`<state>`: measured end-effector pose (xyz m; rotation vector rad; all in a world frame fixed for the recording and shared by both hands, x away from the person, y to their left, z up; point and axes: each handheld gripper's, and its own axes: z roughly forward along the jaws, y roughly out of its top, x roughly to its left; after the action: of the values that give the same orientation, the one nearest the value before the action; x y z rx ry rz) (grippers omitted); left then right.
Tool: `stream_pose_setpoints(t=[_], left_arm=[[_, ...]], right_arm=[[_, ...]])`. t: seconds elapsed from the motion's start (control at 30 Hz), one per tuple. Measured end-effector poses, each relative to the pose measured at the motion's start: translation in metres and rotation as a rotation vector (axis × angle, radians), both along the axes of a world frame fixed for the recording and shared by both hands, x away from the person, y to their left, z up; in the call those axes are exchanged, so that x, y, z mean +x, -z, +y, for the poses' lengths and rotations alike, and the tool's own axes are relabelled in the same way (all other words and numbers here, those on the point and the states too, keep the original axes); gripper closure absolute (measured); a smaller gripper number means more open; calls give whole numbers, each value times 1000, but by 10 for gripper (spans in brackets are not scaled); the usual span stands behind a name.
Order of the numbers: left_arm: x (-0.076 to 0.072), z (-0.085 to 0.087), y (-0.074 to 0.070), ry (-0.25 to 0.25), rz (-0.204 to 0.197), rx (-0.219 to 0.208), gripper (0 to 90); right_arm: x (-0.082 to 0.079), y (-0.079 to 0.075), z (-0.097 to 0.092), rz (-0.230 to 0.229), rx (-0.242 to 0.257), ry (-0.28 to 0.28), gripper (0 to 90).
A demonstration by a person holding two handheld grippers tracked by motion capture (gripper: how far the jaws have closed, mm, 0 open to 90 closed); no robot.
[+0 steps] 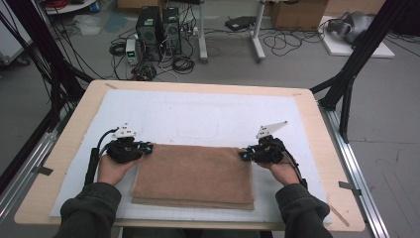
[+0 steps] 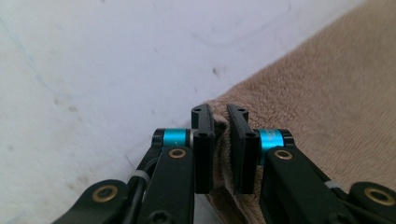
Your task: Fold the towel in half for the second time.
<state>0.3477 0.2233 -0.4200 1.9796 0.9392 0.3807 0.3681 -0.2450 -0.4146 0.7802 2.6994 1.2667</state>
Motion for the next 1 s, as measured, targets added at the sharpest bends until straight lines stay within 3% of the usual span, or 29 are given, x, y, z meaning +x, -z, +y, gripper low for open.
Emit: stream_pose_setpoints(t=[0.13,0.2,0.47,0.53,0.57,0.6,0.67,0.73,0.8,0.83,0.87,0.9,0.93,1.0], left_arm=[[7,-7,-14,-24,-62,-13,814],[16,-11,-19,-32,-80,6,812],[68,-21,-44,-121,-142,20,809],[81,-21,-45,-181,-136,21,717],[84,-18,-44,-212,-125,15,627],[86,-15,-42,-222,-111,-5,596],[85,-13,-39,-211,-80,20,552],[77,-11,-35,-193,-81,18,527],[68,-10,-32,-161,-82,14,527],[64,-11,-31,-136,-53,17,531],[58,-13,-29,-110,-60,28,541],[50,-14,-27,-82,-73,41,577],[44,-15,-24,-63,-69,41,600],[31,-18,-17,-15,-51,59,656]], right_arm=[[11,-13,-2,-40,-25,36,785],[19,-19,-4,-69,-33,60,785],[68,-52,-4,-142,-46,145,778],[83,-55,-3,-170,-28,182,682],[89,-53,-4,-178,-26,223,586],[94,-50,-4,-168,-16,267,539],[97,-41,-6,-120,0,287,499],[93,-34,-3,-120,-22,281,480],[90,-31,1,-69,-33,259,439],[87,-30,4,-58,-44,240,447],[83,-30,8,-44,-56,213,453],[79,-31,13,-40,-82,192,466],[73,-31,17,-69,-93,171,500],[59,-29,18,-105,-53,148,537]])
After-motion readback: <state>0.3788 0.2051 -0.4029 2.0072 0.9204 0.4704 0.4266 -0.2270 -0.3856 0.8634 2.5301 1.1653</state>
